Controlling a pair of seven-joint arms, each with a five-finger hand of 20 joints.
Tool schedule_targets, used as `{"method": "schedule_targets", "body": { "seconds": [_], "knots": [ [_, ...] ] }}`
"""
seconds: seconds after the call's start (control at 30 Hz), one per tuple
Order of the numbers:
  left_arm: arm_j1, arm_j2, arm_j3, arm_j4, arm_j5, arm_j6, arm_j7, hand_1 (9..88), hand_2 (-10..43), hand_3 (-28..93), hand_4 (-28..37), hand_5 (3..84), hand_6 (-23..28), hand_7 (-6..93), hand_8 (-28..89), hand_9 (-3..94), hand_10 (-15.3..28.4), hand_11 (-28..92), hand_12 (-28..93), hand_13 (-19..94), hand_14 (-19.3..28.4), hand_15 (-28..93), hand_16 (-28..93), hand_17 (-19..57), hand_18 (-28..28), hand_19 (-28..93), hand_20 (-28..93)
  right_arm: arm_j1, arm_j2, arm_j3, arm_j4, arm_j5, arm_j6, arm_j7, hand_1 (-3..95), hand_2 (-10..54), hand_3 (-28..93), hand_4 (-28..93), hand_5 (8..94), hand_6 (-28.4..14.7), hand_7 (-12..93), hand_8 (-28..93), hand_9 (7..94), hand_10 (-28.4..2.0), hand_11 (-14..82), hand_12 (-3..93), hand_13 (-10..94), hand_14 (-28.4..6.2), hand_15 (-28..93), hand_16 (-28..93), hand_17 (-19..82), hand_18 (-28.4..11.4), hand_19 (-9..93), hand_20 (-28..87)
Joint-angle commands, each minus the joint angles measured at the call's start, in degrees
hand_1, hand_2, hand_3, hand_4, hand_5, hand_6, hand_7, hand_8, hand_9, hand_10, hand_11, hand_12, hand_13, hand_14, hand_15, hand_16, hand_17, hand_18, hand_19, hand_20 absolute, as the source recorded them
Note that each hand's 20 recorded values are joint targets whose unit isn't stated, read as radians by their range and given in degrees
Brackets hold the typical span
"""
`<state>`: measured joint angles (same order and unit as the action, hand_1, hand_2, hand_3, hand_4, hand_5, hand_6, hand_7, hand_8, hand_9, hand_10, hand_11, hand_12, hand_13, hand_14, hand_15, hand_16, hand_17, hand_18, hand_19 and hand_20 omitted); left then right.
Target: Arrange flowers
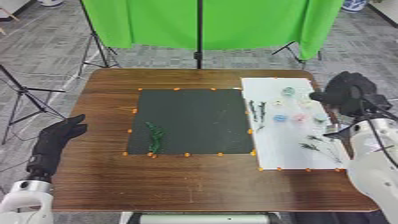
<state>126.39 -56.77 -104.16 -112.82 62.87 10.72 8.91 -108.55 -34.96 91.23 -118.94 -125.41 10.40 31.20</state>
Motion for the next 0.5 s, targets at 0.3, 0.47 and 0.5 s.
{"method": "schedule_targets", "body": {
  "seconds": [0.3,0.47,0.5],
  "knots": [
    [0.53,-0.34,0.27,-0.18,0.88,-1.10,-1.16,19.8,8.0,64,-28.3,47.8,6.6,9.2,-6,46.5,15.2,19,10,36,18.1,17,-2,7.6,11.9,7,16,-11.57,-1.66,3.35,5.85,0.19,-5.55,2.66,33.2,-9.5,64,-14,77.0,-2.9,24,-8,86.3,-13.1,29.8,26.9,88,-3.2,62,39,60,-17.3,93,60],
    [0.70,-0.45,0.09,-0.28,0.88,-1.06,-1.13,20.0,8.0,64,-28.3,47.9,6.6,9.3,-6,46.5,15.2,19,10,36,18.2,17,-2,7.6,11.9,7,16,-12.15,-1.53,2.91,5.95,0.39,-6.49,2.30,32.5,-9.5,64,-14,76.7,-3.0,23,-8,85.9,-13.3,29.6,26.9,88,-3.2,62,38,60,-17.4,93,59],
    [0.70,-0.48,0.07,-0.24,0.86,-1.02,-1.10,19.9,8.0,64,-28.3,47.9,6.6,9.3,-6,46.5,15.2,19,10,36,18.2,17,-2,7.6,11.9,7,16,-12.06,-1.44,2.55,6.11,0.28,-6.43,2.07,32.4,-9.5,64,-15,76.7,-3.1,23,-8,85.7,-13.3,29.5,26.9,88,-3.2,62,38,59,-17.3,93,59]
  ]
}}
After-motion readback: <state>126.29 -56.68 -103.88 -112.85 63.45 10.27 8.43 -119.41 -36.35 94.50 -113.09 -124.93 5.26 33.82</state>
